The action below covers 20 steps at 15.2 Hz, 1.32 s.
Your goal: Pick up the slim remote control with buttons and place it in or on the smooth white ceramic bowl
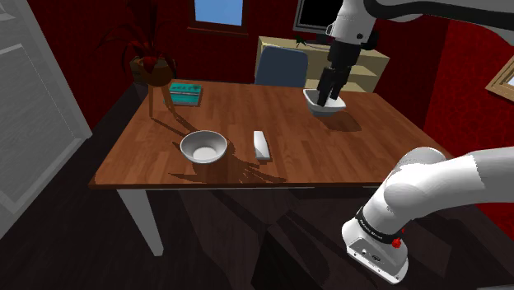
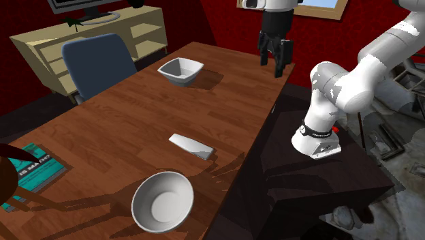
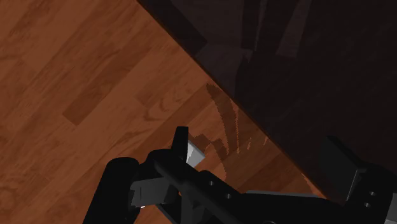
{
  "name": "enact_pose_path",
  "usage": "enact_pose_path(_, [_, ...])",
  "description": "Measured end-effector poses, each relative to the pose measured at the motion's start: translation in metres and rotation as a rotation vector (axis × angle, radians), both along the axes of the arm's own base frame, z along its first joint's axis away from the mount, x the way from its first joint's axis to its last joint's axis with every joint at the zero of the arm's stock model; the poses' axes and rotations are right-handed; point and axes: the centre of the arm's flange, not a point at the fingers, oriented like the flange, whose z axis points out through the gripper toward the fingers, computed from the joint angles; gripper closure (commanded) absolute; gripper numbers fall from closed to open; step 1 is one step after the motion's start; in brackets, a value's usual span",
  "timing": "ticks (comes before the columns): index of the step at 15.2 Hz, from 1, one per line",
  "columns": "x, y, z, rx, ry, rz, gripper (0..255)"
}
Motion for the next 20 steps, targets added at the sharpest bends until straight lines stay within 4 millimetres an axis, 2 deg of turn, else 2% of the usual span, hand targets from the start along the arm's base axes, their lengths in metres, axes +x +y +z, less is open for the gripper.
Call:
enact_pose_path(1, [0.000, 0.000, 0.000, 0.000, 0.000, 0.000, 0])
enact_pose_path(4, [0.018, 0.004, -0.021, -0.007, 0.000, -0.045, 0])
enact_pose_path(16, [0.110, 0.016, -0.138, -0.044, -0.006, -0.308, 0])
enact_pose_path(20, [0.146, 0.006, -0.178, -0.056, -0.009, -0.397, 0])
